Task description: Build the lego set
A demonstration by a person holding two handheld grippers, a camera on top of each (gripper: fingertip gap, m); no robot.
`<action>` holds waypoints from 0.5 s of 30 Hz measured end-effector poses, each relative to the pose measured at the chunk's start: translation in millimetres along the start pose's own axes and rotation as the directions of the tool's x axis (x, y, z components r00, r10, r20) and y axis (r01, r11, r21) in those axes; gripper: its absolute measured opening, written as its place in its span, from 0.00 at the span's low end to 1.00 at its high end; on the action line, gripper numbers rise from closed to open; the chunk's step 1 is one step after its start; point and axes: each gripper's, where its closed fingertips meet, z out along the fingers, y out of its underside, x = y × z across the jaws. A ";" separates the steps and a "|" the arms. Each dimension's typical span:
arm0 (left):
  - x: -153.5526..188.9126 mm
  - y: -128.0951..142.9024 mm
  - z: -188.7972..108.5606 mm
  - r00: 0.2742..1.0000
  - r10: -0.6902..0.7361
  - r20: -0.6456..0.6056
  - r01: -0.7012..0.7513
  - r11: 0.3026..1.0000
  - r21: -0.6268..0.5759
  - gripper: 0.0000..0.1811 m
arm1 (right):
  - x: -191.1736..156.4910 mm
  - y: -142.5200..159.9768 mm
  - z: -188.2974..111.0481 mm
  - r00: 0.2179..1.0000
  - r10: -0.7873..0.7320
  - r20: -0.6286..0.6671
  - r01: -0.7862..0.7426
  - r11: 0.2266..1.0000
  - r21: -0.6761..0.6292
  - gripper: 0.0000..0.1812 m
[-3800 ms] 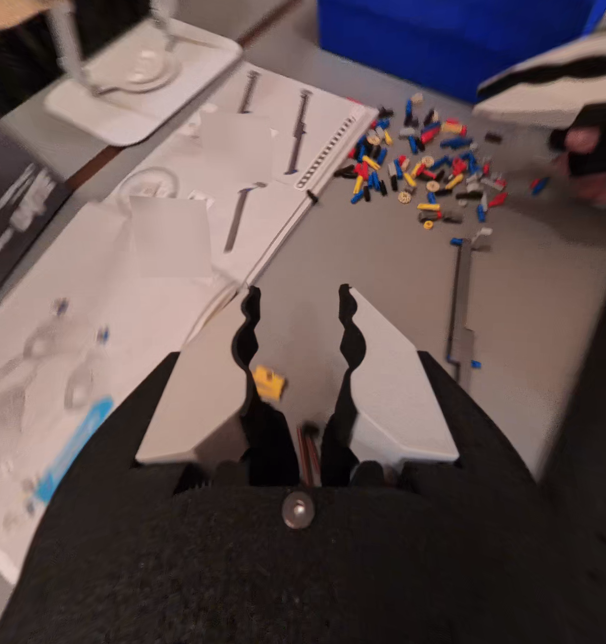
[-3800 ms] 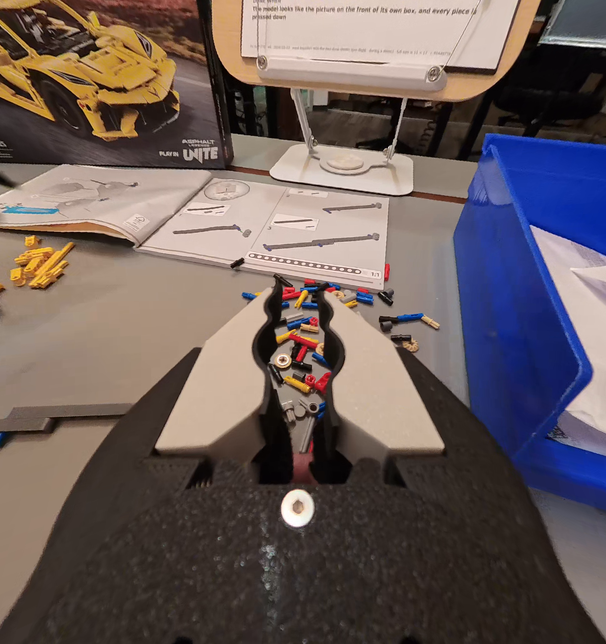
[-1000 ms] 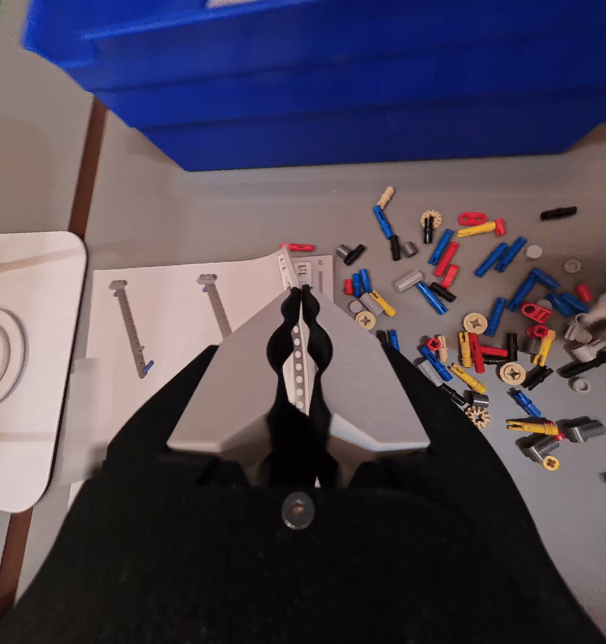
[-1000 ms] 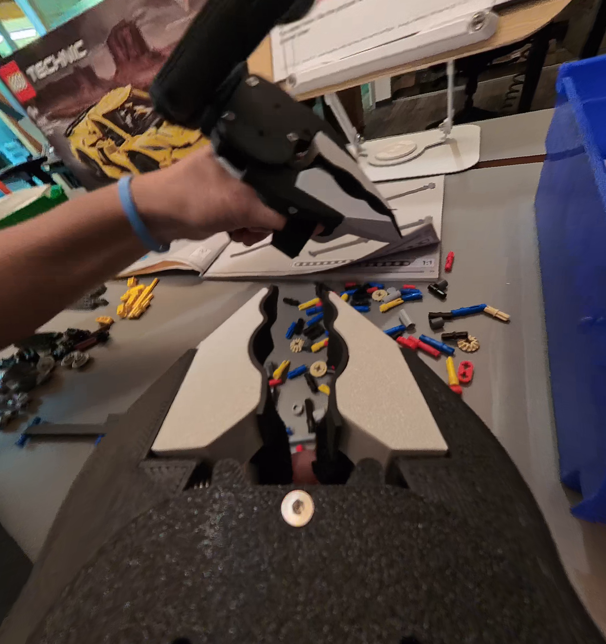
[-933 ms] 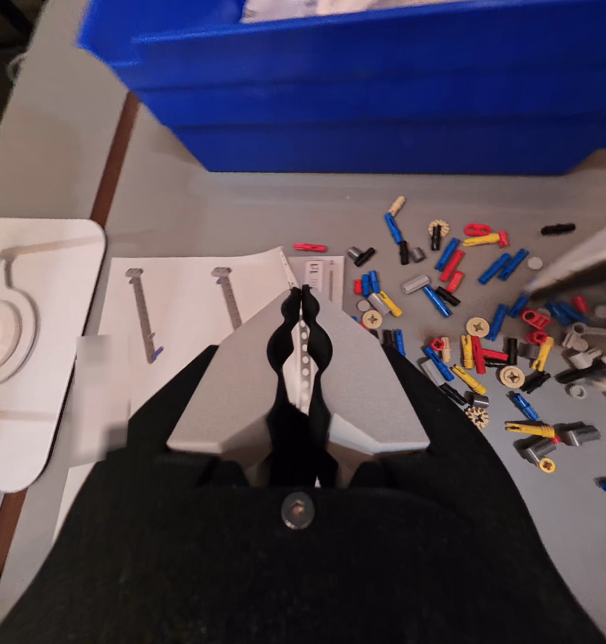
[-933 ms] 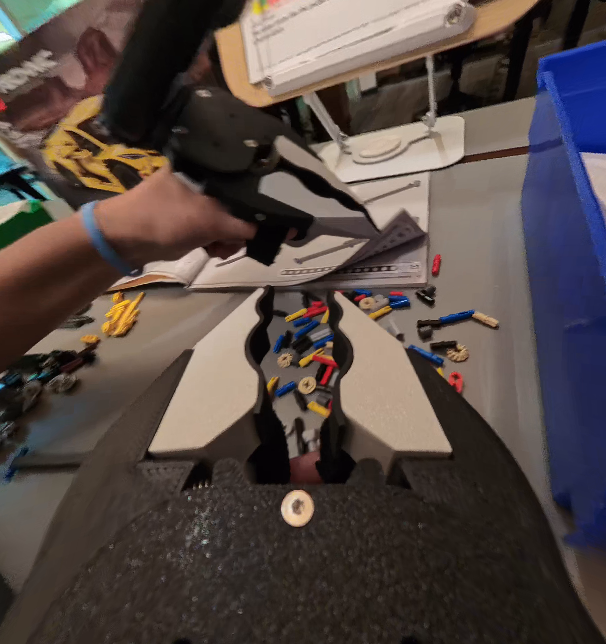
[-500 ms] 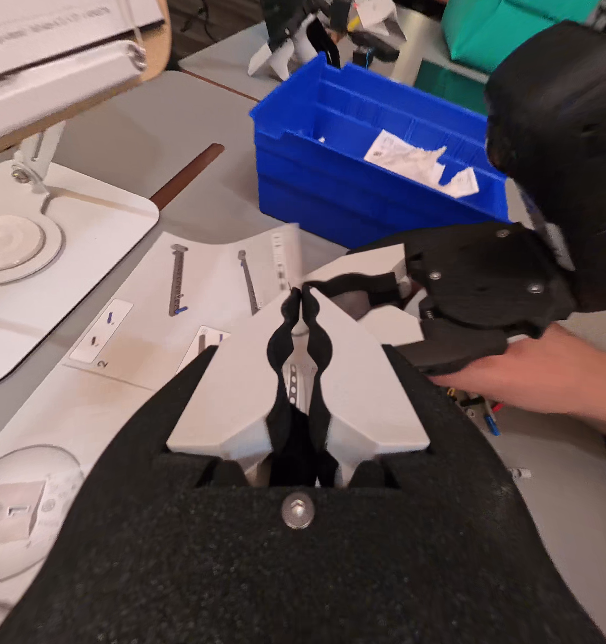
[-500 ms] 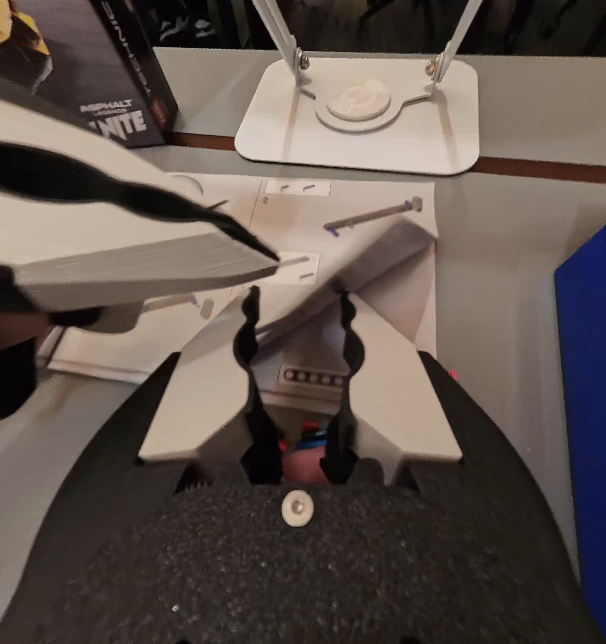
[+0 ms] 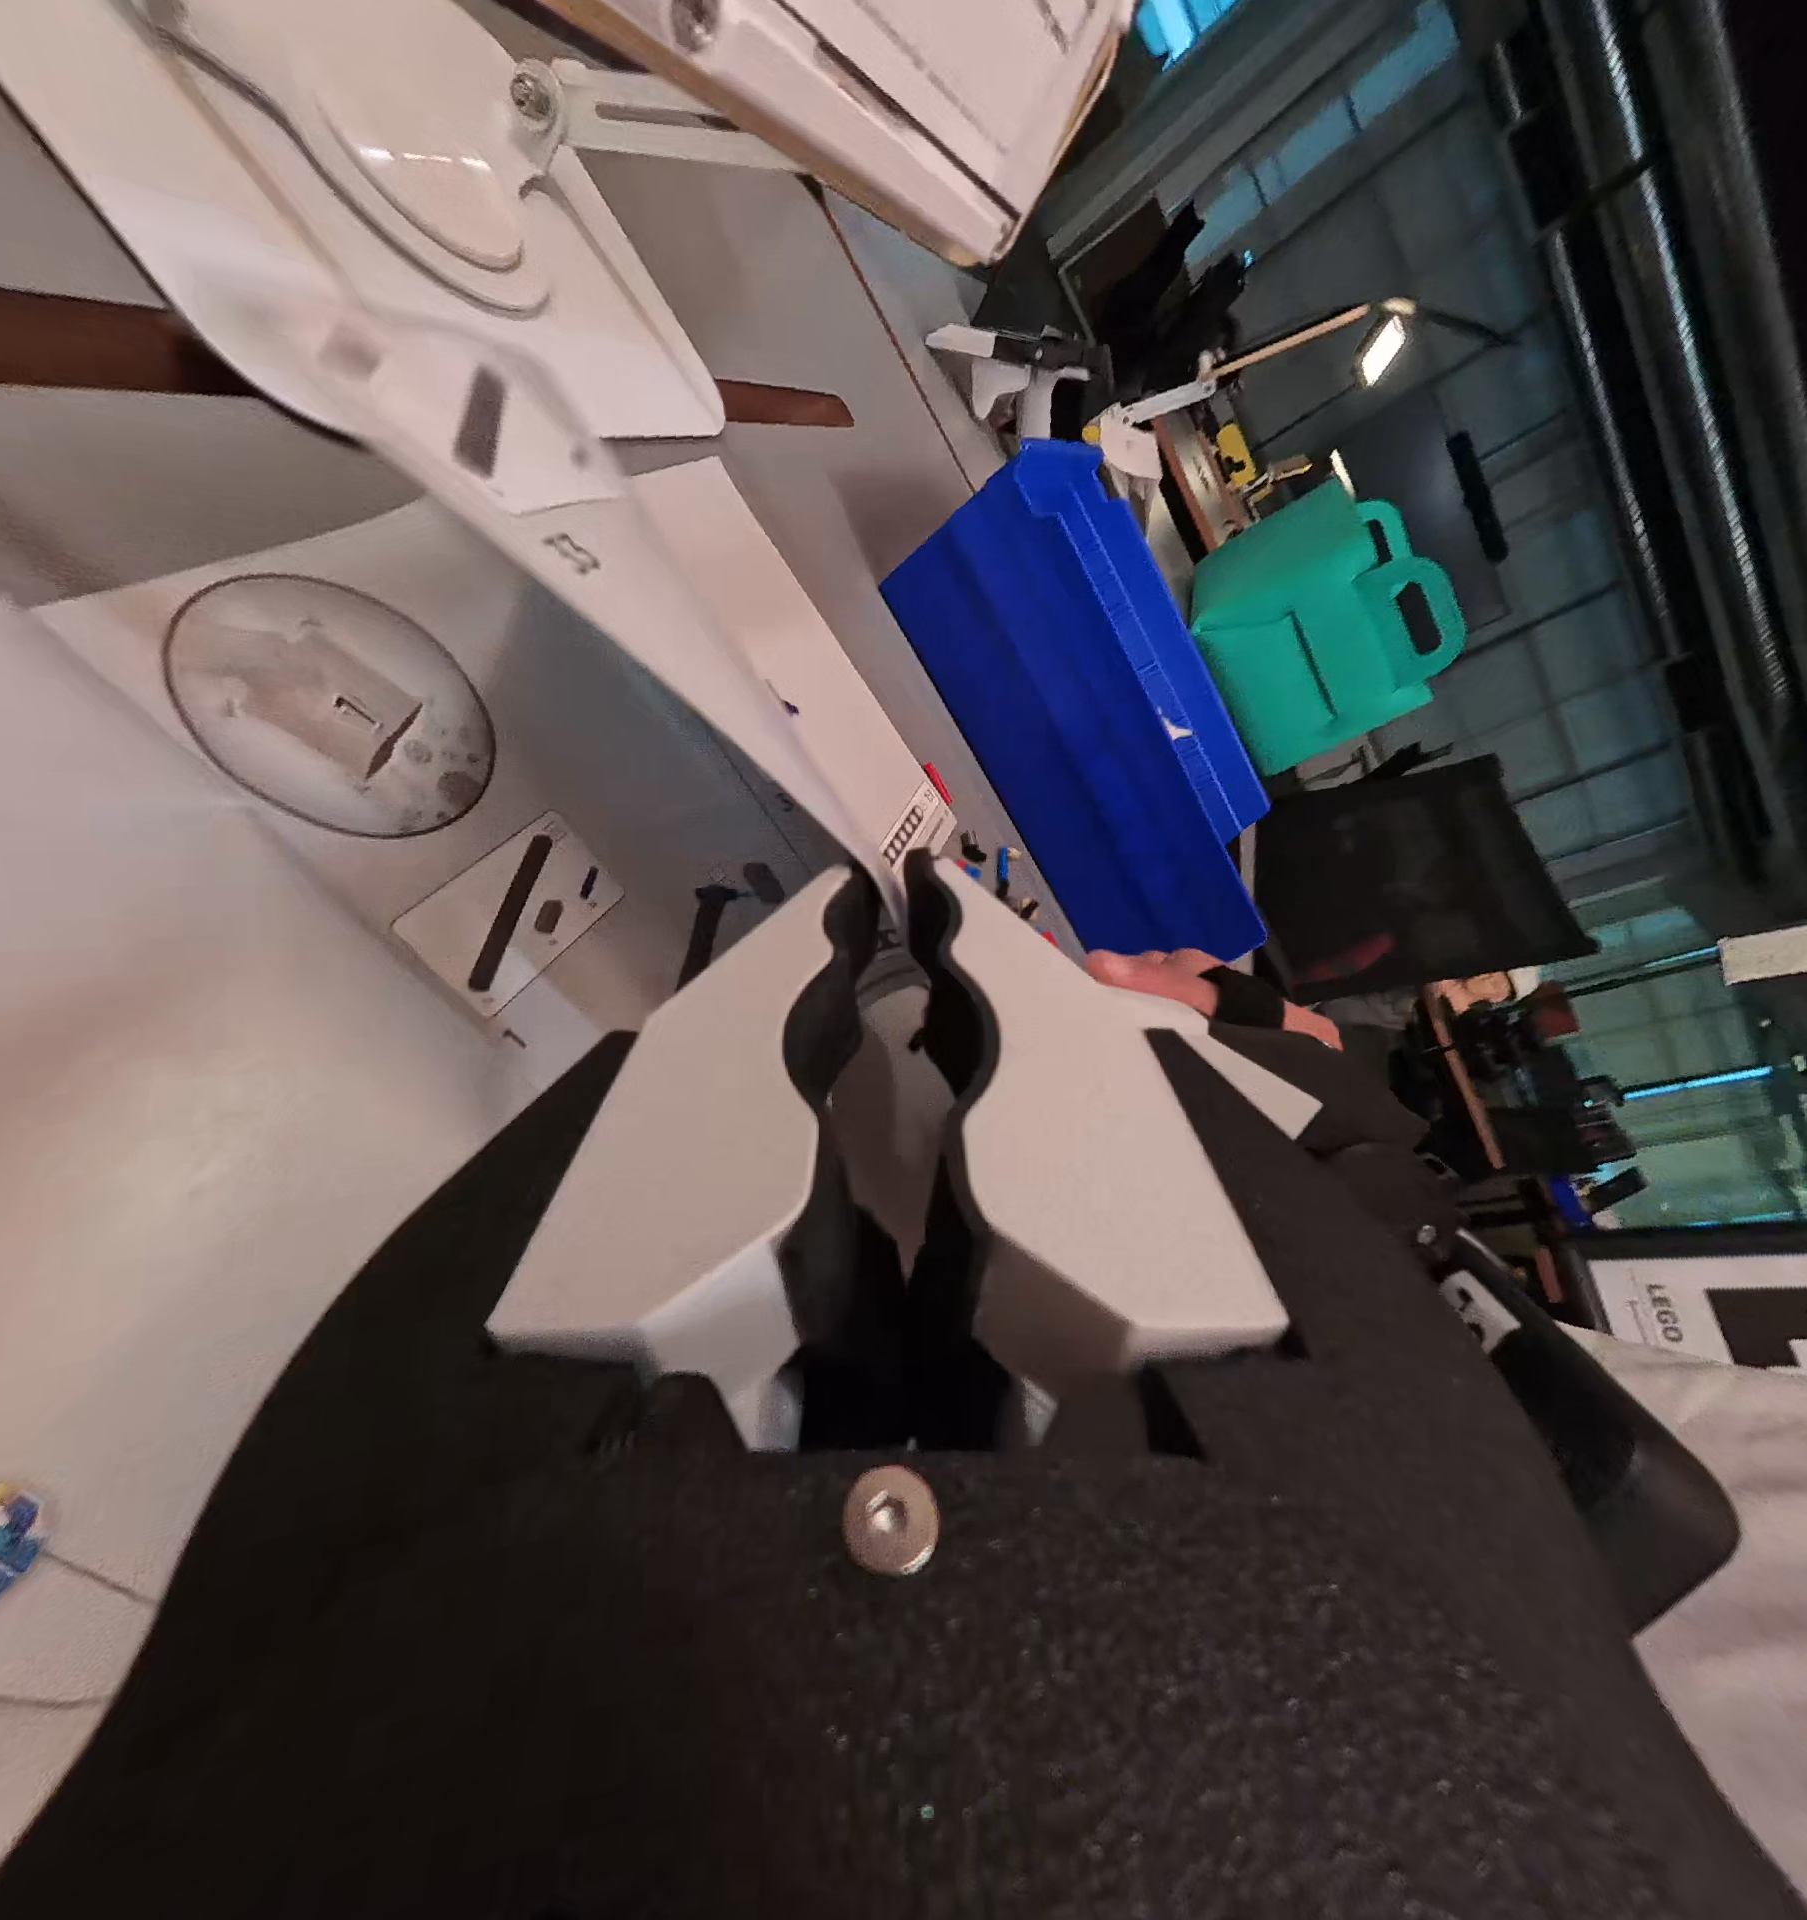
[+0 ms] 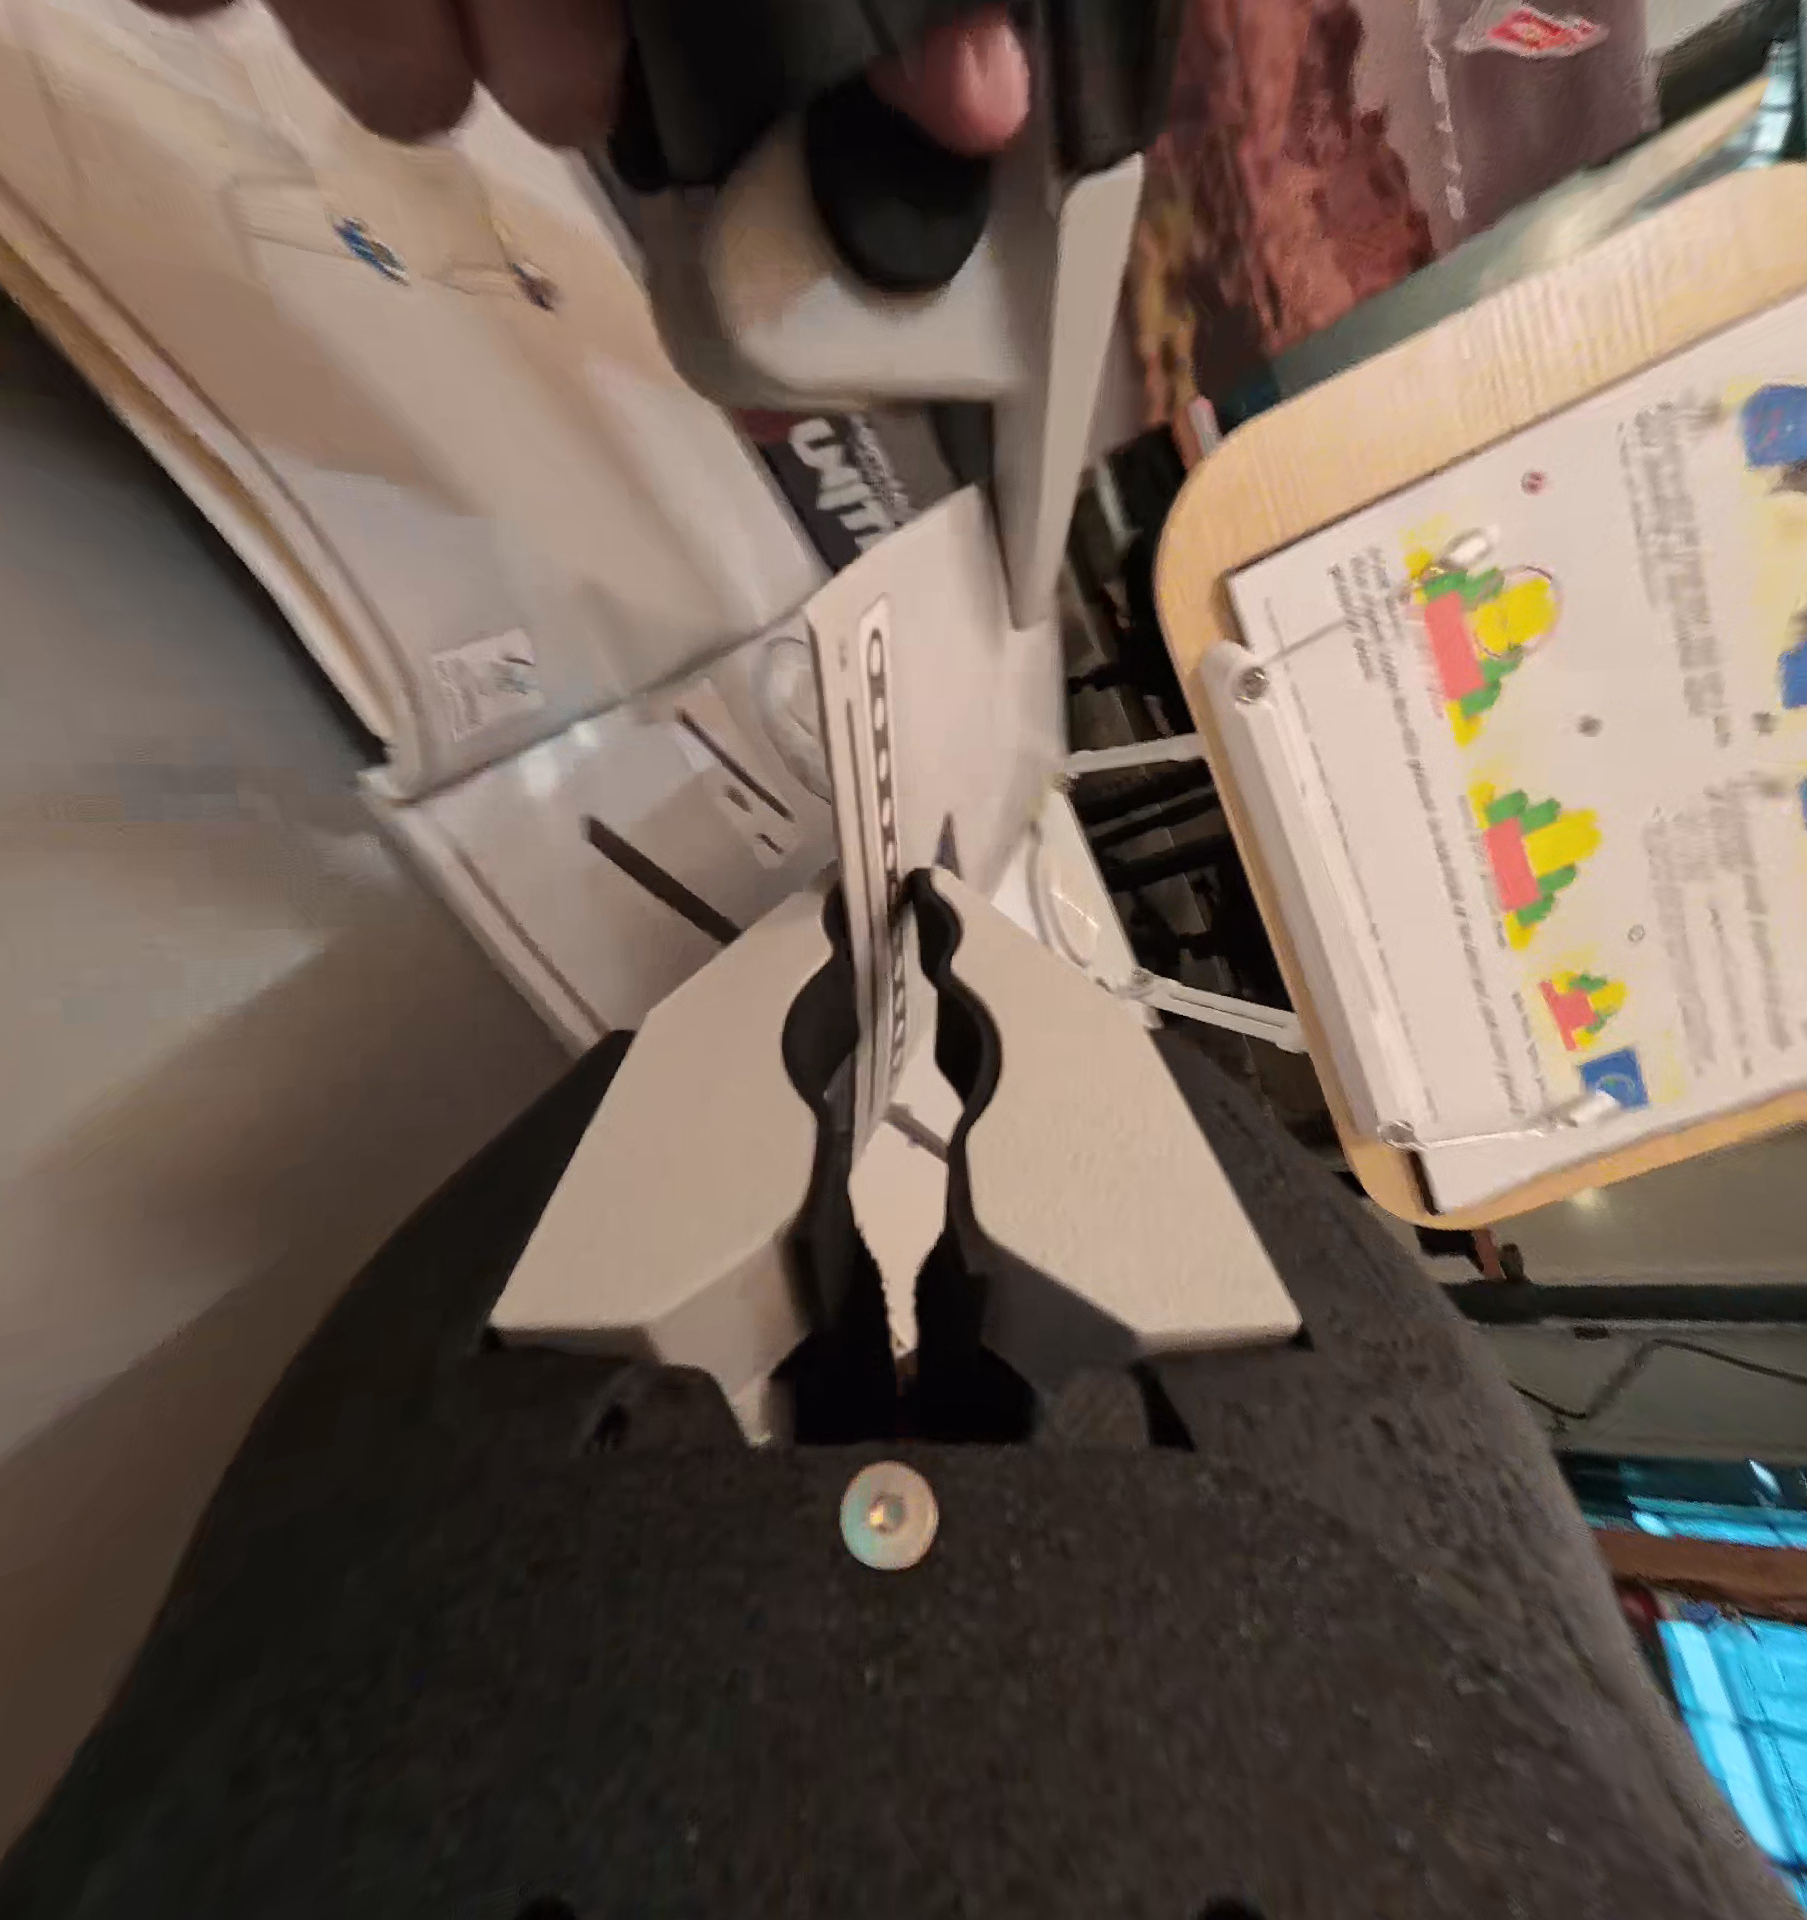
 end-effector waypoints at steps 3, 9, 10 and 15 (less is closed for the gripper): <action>-2.0 4.3 -6.2 0.998 -0.011 -0.059 0.012 1.000 0.020 0.01 | -18.3 -11.9 -14.2 0.954 0.196 0.228 -0.198 0.980 -0.013 0.24; 17.9 -2.5 -12.0 0.986 0.050 -0.160 -0.036 0.996 0.087 0.01 | 41.1 -25.5 -1.5 0.456 0.733 0.505 -0.796 0.590 -0.137 0.63; 20.1 -3.8 -10.4 0.985 0.060 -0.164 -0.045 0.995 0.093 0.01 | 33.0 -21.7 6.6 0.412 0.727 0.550 -0.782 0.591 -0.196 0.65; 31.4 -10.6 -2.2 0.973 0.087 -0.214 -0.061 0.991 0.121 0.01 | 23.5 -10.9 22.0 0.147 0.758 0.635 -0.815 0.457 -0.357 0.59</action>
